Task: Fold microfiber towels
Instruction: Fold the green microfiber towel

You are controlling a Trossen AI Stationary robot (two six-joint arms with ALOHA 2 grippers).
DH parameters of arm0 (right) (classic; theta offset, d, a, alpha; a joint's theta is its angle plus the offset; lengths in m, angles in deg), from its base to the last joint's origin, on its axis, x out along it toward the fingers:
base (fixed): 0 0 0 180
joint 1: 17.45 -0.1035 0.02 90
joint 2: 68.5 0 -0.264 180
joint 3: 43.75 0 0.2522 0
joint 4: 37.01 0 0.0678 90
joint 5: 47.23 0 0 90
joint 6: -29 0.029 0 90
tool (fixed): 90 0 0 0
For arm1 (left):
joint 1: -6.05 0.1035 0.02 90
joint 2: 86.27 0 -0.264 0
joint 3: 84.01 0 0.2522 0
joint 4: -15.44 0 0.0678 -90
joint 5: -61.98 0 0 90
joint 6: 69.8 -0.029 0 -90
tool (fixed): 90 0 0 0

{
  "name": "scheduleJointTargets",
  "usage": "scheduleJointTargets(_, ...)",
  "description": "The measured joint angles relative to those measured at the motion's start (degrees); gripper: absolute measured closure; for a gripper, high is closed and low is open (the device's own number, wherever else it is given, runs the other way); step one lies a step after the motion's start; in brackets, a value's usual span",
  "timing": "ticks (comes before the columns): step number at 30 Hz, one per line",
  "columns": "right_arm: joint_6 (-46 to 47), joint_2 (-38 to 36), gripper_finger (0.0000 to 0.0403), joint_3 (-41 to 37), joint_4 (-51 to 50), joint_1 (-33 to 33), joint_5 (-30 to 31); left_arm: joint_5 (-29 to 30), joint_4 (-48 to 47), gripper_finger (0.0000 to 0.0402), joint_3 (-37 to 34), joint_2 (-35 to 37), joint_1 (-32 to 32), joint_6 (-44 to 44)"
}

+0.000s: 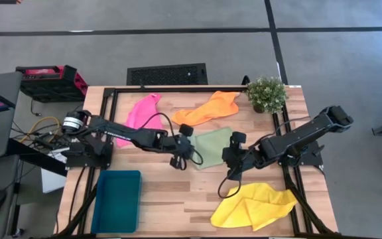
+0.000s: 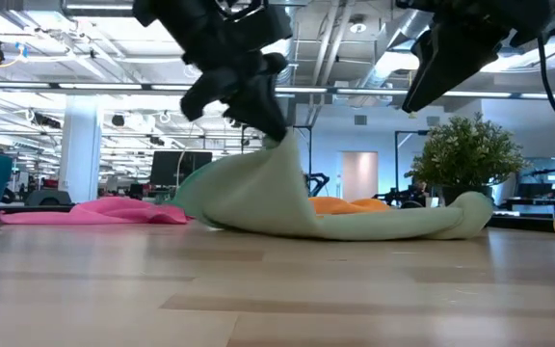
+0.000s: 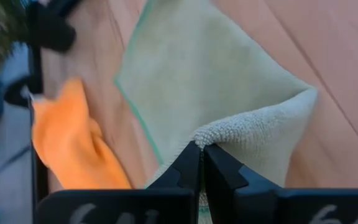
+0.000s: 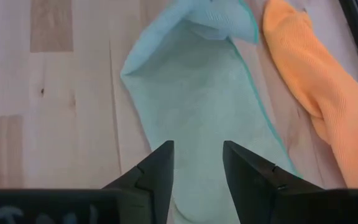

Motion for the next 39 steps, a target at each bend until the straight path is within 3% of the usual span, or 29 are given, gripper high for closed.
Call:
scheduleJointTargets(7, 2.82, -0.62, 0.0244, -0.02, -2.81, 0.0, -0.04, -0.81, 5.56, 0.0401, 1.84, -4.58, 0.82, -6.21)
scheduleJointTargets(25, 10.05, -6.07, 0.0246, -0.01, -12.28, -4.25, -0.11, -2.11, 3.53, 0.0401, 24.46, -19.28, 3.0, -15.93)
scheduleJointTargets(33, 15.83, -9.6, 0.0248, 0.0, -15.89, -6.19, -1.17, -4.76, 4.08, 0.0401, 25.75, -19.5, 4.89, -16.23)
scheduleJointTargets(39, 18.88, -7.98, 0.0248, -3.14, -15.27, -4.55, -1.14, -4.8, 4.66, 0.0401, 25.77, -19.5, 4.65, -15.81)
